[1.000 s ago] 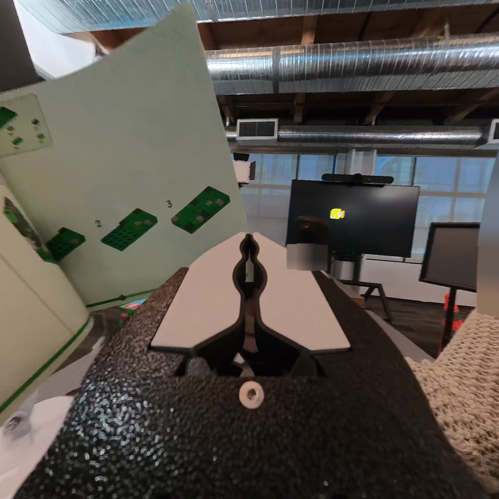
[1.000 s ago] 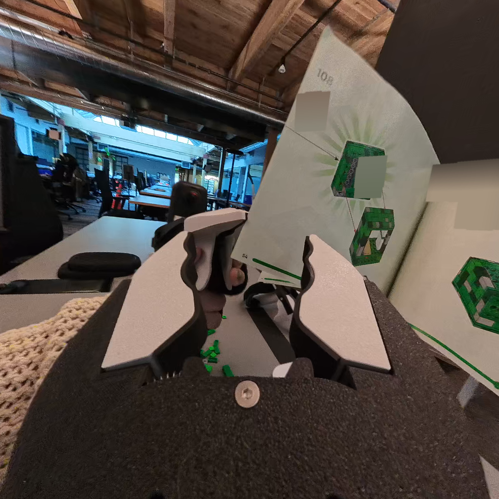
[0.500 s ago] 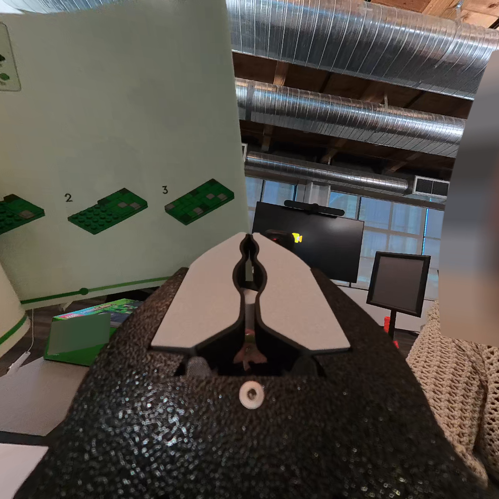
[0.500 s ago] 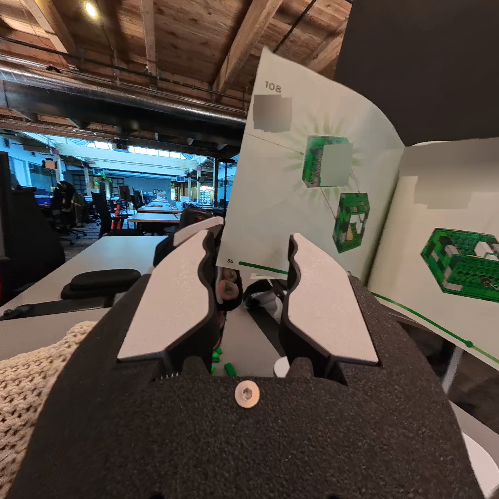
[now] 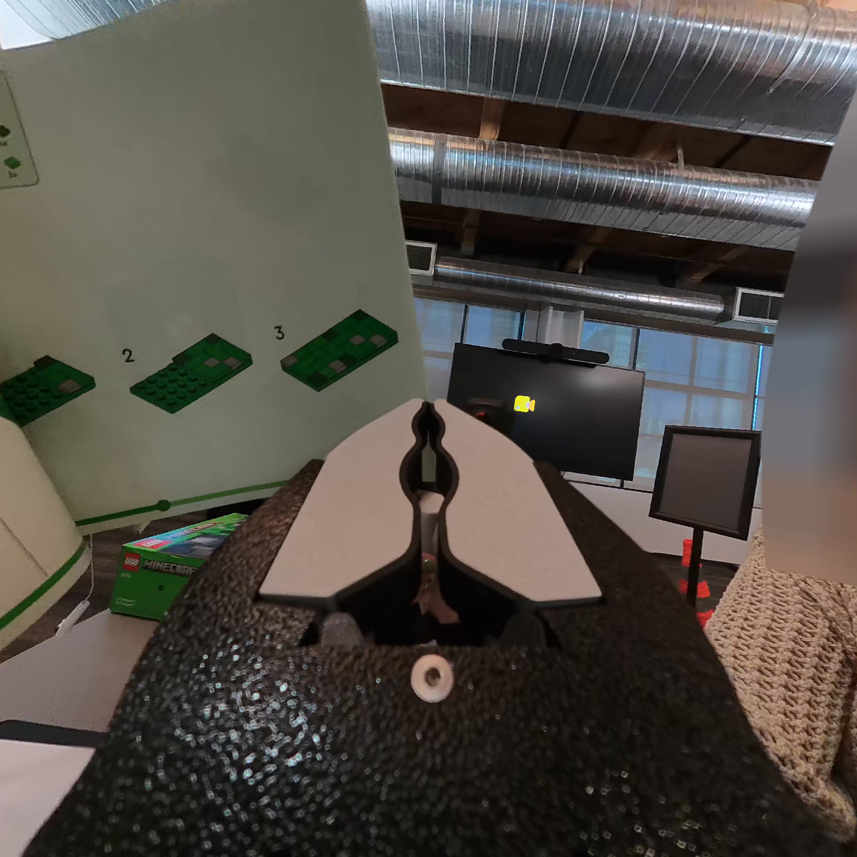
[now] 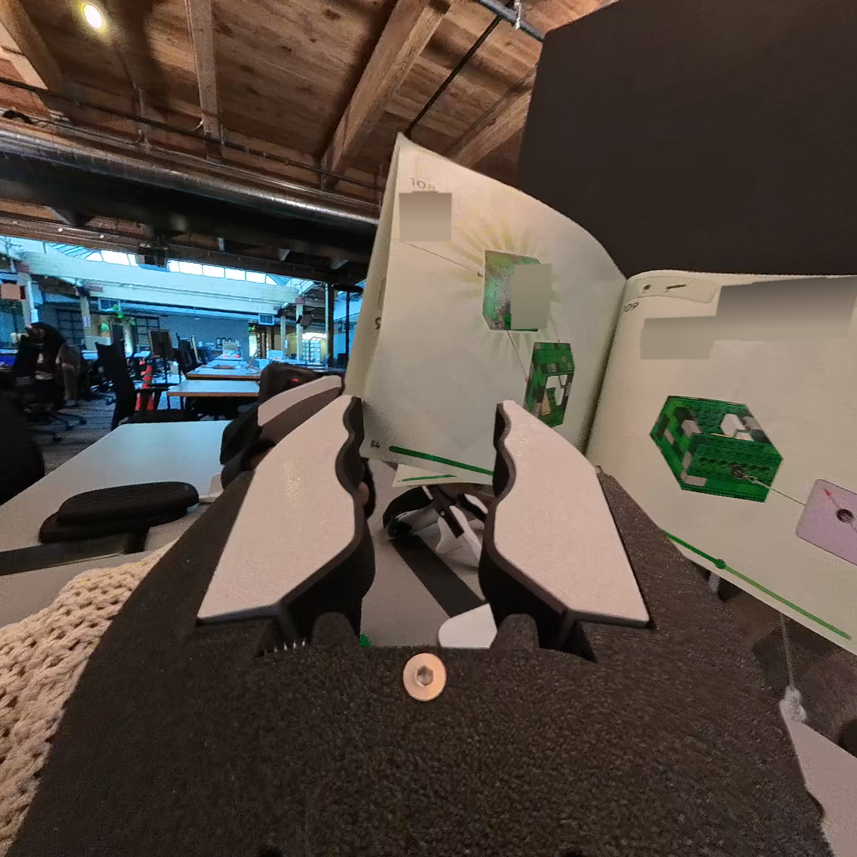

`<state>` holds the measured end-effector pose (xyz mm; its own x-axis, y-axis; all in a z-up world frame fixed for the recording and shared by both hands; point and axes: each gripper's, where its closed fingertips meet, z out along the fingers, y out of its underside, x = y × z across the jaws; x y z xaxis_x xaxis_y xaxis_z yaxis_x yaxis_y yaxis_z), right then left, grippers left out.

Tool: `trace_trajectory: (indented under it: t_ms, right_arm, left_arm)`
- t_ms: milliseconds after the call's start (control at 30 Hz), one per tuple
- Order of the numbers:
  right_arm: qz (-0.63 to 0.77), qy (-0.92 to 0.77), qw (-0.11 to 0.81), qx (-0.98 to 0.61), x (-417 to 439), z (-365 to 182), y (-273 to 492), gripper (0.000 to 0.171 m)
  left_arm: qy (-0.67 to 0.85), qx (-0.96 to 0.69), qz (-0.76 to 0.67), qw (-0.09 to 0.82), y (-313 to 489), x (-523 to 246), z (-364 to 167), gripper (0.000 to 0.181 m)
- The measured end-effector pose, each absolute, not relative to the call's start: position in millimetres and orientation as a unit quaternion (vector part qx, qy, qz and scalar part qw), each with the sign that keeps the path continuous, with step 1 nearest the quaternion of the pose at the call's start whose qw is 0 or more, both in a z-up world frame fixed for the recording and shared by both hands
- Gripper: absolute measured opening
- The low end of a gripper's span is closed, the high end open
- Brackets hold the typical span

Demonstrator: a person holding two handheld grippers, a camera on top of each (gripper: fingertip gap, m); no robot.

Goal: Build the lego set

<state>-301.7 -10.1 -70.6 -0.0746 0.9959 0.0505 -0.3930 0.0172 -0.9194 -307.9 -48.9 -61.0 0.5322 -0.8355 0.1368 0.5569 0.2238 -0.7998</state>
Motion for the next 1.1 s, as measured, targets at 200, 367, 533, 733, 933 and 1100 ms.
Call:
trace_trajectory:
  t_ms: [200, 367, 533, 733, 933, 1100]
  right_arm:
    - [0.592, -0.357, 0.617, -0.375, -288.4, -62.7, 12.9, 0.052]
    - [0.591, -0.327, 0.620, -0.400, -284.7, -63.9, 27.4, 0.052]
    - [0.593, -0.320, 0.616, -0.407, -285.8, -65.8, 30.7, 0.052]
    - [0.593, -0.312, 0.616, -0.413, -284.1, -67.4, 35.6, 0.051]
    - [0.593, -0.306, 0.617, -0.416, -282.8, -67.6, 38.2, 0.051]
    - [0.592, -0.299, 0.620, -0.419, -281.3, -67.4, 41.1, 0.051]
  left_arm:
    - [0.149, -0.421, -0.446, 0.775, -53.0, -322.3, -61.2, 0.000]
    - [0.120, -0.410, -0.432, 0.795, -62.5, -349.7, -62.0, 0.000]
    - [0.098, -0.396, -0.421, 0.810, -72.7, -370.5, -62.5, 0.000]
    - [0.090, -0.389, -0.417, 0.817, -77.7, -379.6, -62.7, 0.000]
    - [0.088, -0.390, -0.415, 0.817, -77.4, -380.8, -63.3, 0.000]
    - [0.086, -0.383, -0.420, 0.818, -79.0, -383.0, -63.8, 0.000]
